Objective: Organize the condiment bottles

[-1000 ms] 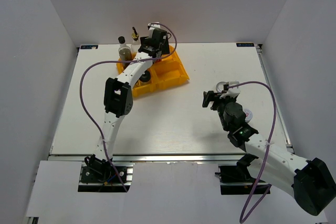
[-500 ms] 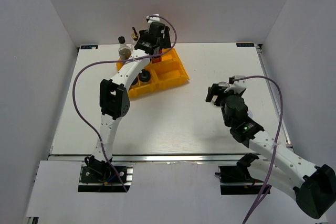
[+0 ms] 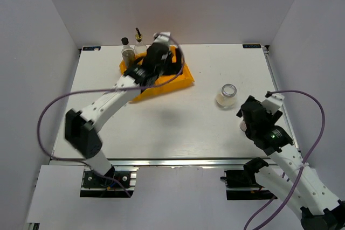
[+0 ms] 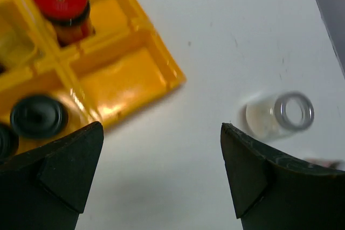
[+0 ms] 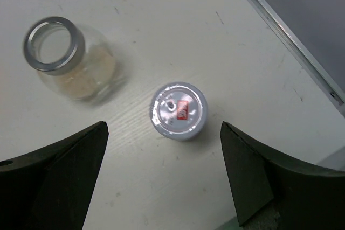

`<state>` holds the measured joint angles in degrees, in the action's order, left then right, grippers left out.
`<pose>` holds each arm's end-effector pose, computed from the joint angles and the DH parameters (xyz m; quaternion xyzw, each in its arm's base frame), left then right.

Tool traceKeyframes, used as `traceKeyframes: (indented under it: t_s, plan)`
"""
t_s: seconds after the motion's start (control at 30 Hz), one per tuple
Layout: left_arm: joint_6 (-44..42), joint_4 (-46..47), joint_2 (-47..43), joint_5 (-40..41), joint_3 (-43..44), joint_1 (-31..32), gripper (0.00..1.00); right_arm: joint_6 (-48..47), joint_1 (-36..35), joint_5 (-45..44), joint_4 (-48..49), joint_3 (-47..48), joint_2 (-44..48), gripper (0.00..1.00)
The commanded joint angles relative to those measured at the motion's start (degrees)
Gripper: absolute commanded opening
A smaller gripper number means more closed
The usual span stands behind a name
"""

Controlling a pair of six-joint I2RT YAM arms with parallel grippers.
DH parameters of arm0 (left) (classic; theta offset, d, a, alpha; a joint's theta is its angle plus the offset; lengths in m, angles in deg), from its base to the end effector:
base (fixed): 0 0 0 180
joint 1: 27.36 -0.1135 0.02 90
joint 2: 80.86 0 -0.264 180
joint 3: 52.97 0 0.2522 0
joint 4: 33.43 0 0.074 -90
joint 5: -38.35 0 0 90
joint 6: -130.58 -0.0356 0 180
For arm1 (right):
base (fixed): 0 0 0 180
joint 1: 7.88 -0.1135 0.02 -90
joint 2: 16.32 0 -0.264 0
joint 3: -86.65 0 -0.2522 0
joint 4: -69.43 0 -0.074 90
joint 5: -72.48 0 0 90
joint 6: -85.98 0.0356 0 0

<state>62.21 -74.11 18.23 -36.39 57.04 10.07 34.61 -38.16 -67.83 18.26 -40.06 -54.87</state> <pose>0.3260 -0.2377 0.3682 0.0518 0.8583 -0.1452 0.4894 0.1306 0.0445 0.2847 0.2499 0.7920 -0.0821 0.5510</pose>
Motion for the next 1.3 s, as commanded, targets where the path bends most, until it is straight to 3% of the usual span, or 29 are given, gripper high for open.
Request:
traceKeyframes:
  t_s: [0.0,0.07,0.2,0.37,0.5,0.83,1.0,1.03,1.13,1.27]
  plan:
    - [6.8,8.4,-15.0,-1.6,-18.3,-1.3,0.98,6.7,0.8,-2.3,-10.9,3.1,0.4,0.89]
    - [9.2,10.4,-25.1,0.9,-29.4,-1.3,0.98,6.2,1.4,-1.6,-10.6,3.2,-1.3,0.89]
    - [13.0,10.1,-39.2,8.3,-40.8,-1.4,0.98,2.2,3.8,0.5,-6.3,1.6,-5.6,0.89]
    - [14.9,3.9,-45.0,16.2,-43.0,-1.4,0.98,-3.9,12.4,9.7,2.1,-0.6,-11.4,0.89]
    - [15.3,3.5,-48.2,19.5,-45.0,-1.4,0.98,-5.8,15.0,14.4,8.1,-2.5,-13.7,0.89]
    - [14.9,3.4,-48.2,21.1,-45.7,-1.4,0.98,-7.9,18.3,17.1,15.0,-5.4,-19.1,0.87]
    - [15.2,3.0,-47.8,21.6,-45.6,-1.4,0.98,-7.2,19.6,14.8,14.7,-6.1,-21.0,0.60]
    - [15.1,3.0,-47.8,21.7,-45.6,-1.4,0.98,-7.0,19.7,14.7,14.6,-6.0,-21.2,0.48]
    - [15.5,2.5,-48.0,22.3,-45.4,-1.4,0.98,-6.9,19.6,14.7,12.6,-5.2,-20.0,0.27]
    - [15.6,2.7,-48.3,22.7,-45.3,-1.4,0.98,-10.3,19.6,20.2,10.9,-1.6,-15.0,0.11]
